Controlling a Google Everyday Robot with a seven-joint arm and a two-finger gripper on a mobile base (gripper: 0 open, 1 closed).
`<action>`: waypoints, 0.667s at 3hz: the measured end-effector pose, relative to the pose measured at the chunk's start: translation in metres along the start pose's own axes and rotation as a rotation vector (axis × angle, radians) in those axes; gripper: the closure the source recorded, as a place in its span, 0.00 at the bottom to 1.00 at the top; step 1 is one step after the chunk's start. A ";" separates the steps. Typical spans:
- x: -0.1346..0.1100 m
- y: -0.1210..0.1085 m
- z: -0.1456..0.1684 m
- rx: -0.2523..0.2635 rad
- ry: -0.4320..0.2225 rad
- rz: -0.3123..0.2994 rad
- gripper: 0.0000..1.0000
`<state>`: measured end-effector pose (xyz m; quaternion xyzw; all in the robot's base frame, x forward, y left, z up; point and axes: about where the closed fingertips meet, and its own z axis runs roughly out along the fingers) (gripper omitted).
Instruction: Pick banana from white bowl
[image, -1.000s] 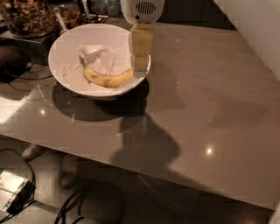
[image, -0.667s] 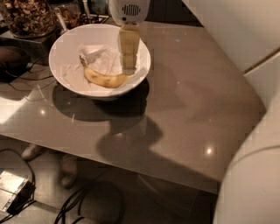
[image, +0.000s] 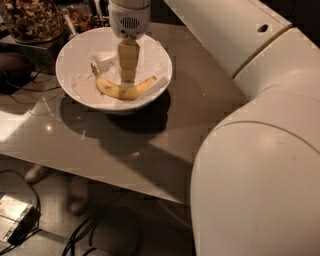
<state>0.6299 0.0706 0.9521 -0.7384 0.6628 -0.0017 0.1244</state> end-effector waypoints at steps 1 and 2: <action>-0.004 0.000 0.025 -0.062 -0.016 0.022 0.32; -0.003 0.000 0.052 -0.120 -0.016 0.047 0.36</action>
Offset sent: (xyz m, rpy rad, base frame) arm -0.0238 -0.0208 -0.0784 -0.1312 0.3485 -0.0332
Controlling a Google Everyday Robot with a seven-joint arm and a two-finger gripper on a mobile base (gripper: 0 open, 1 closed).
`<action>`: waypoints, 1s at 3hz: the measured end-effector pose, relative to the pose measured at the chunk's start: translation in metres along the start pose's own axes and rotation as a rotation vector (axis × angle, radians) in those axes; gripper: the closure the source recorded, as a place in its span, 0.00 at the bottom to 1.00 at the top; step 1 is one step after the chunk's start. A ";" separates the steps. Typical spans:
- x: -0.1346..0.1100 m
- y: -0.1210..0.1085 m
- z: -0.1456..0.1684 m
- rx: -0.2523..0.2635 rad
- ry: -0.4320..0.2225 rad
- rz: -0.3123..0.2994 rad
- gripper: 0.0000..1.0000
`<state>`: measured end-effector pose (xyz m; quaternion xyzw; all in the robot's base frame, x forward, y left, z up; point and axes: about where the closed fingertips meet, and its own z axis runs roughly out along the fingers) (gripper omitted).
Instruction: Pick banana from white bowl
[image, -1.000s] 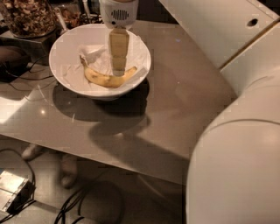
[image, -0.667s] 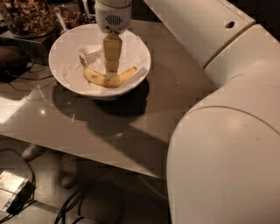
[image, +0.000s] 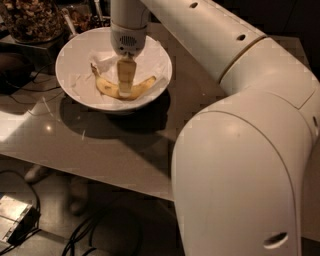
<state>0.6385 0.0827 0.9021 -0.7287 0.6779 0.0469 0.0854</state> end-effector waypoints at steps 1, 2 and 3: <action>0.007 -0.003 0.022 -0.046 0.006 0.025 0.36; 0.013 -0.007 0.034 -0.069 0.015 0.039 0.40; 0.014 -0.009 0.048 -0.096 0.021 0.038 0.40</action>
Offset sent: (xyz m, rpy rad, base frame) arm -0.0240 -0.0470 -0.0434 -0.1579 0.2453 -0.0173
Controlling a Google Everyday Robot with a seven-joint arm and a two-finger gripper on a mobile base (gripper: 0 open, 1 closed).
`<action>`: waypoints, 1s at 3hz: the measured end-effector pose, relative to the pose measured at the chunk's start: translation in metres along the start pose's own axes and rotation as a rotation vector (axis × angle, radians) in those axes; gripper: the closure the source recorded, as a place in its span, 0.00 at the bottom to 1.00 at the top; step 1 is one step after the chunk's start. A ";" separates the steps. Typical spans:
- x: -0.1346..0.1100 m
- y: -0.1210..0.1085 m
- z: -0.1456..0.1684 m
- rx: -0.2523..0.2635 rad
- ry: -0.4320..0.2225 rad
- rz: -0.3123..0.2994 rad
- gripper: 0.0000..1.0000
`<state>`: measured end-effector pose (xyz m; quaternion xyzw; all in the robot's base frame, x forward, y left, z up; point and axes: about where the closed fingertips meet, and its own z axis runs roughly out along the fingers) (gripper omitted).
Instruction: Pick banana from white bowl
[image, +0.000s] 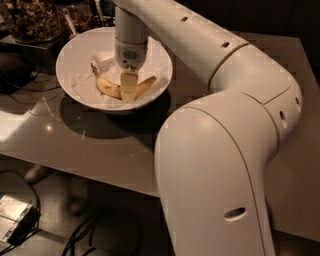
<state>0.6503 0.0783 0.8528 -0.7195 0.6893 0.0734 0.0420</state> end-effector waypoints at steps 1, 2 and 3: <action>0.004 0.001 0.009 -0.023 0.005 0.004 0.58; 0.009 0.004 0.014 -0.042 0.014 0.007 0.83; 0.009 0.004 0.014 -0.042 0.014 0.007 1.00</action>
Offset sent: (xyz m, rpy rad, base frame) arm -0.0401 -0.0392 -0.0126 -0.1187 0.1738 0.0237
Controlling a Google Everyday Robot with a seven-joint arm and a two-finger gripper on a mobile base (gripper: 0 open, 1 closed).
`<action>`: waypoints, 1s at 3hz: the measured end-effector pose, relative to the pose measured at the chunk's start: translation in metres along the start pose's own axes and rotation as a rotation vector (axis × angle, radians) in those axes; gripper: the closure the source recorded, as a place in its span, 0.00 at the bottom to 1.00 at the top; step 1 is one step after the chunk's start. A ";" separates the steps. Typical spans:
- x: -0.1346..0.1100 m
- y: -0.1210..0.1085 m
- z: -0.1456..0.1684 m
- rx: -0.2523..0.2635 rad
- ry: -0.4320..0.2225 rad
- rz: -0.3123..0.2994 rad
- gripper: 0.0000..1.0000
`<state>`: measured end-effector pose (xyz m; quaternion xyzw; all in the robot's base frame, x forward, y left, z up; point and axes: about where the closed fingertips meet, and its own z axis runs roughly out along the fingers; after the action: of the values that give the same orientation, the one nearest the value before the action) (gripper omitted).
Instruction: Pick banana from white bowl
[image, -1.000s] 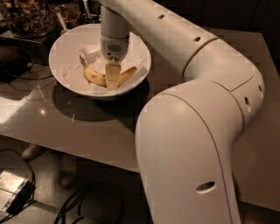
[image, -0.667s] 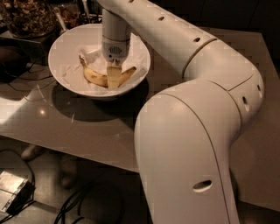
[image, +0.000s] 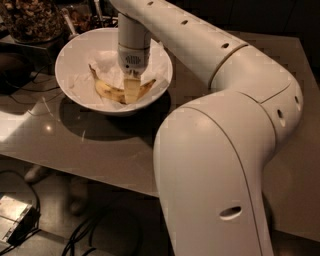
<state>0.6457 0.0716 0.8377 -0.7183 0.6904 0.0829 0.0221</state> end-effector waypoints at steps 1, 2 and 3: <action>-0.005 -0.004 -0.003 0.036 -0.033 -0.007 1.00; -0.001 0.020 -0.024 0.082 -0.080 -0.040 1.00; 0.003 0.056 -0.052 0.118 -0.121 -0.091 1.00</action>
Offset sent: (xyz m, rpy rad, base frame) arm -0.0735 -0.0280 0.0730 0.1271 -0.1246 0.0623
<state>0.5945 0.0586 0.8927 -0.7401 0.6581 0.0842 0.1098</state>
